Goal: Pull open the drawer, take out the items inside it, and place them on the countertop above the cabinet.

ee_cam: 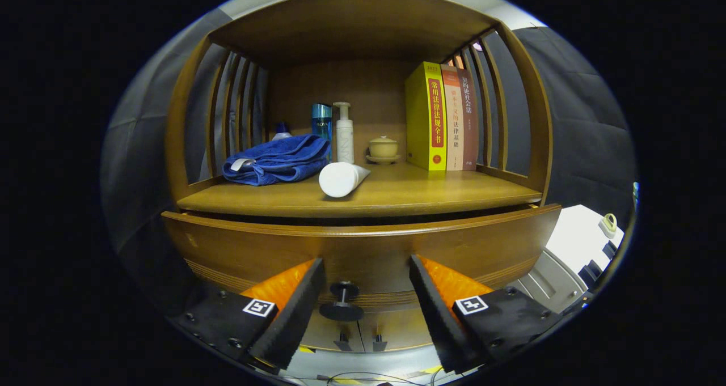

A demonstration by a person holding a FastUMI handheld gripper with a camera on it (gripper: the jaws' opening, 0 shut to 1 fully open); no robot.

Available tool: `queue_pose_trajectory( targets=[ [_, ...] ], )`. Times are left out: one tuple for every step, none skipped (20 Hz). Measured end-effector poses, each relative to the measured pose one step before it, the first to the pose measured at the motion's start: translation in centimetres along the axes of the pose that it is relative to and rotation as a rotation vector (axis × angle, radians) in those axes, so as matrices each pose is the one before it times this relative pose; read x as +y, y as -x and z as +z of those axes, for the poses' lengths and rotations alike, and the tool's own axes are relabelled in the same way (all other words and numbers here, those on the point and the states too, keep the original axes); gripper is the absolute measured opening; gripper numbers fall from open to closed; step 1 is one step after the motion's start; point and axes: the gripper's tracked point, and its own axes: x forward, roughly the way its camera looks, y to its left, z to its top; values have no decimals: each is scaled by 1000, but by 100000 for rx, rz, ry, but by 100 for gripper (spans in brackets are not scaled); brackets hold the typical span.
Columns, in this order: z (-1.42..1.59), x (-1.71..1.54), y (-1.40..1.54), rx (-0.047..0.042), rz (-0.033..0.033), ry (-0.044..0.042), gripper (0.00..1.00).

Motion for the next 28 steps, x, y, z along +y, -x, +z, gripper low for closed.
queue_pose_trajectory(
  targets=[
    [131,-136,-149,339,-84,208,100],
    [174,-34,-252,-167,-57,520,100],
    [77,-136,-169,256,-30,177,99],
    [95,67,-270,-49,-54,-129,99],
    [76,43,-258,-11,-50,-92,99],
    [68,-51,-174,67,-42,-42,99],
    [34,-27,-43,41,91,237,99],
    [102,-34,-149,-40,155,301,99],
    [-99,10,77,-393,226,-28,99],
    [-4,13,-65,-436,167,-88,99],
    [55,-73,-56,-750,12,-363,99],
    [-74,41,-5,102,-25,394,99],
    [-5,-50,4,-72,-30,512,99],
    [-84,-19,-18,803,-414,291,99],
    [-163,-264,319,1263,-878,29,99],
    [110,203,520,-98,1054,-754,100],
    [459,327,755,-1628,811,-824,100],
    [475,346,877,-1306,771,-437,99],
    [401,295,1054,-1444,810,277,99],
    [677,151,1072,-1497,521,636,99],
    [599,293,1220,-1280,564,601,99],
    [655,289,1295,-1075,295,614,99],
    [710,100,1257,-1133,210,305,99],
    [621,169,1214,-1237,-75,-157,99],
    [728,278,977,-1562,804,-119,99],
    [653,219,1002,-1476,506,214,99],
    [253,-91,989,469,-638,653,99],
    [644,212,1016,-1239,466,-502,99]
  ],
)
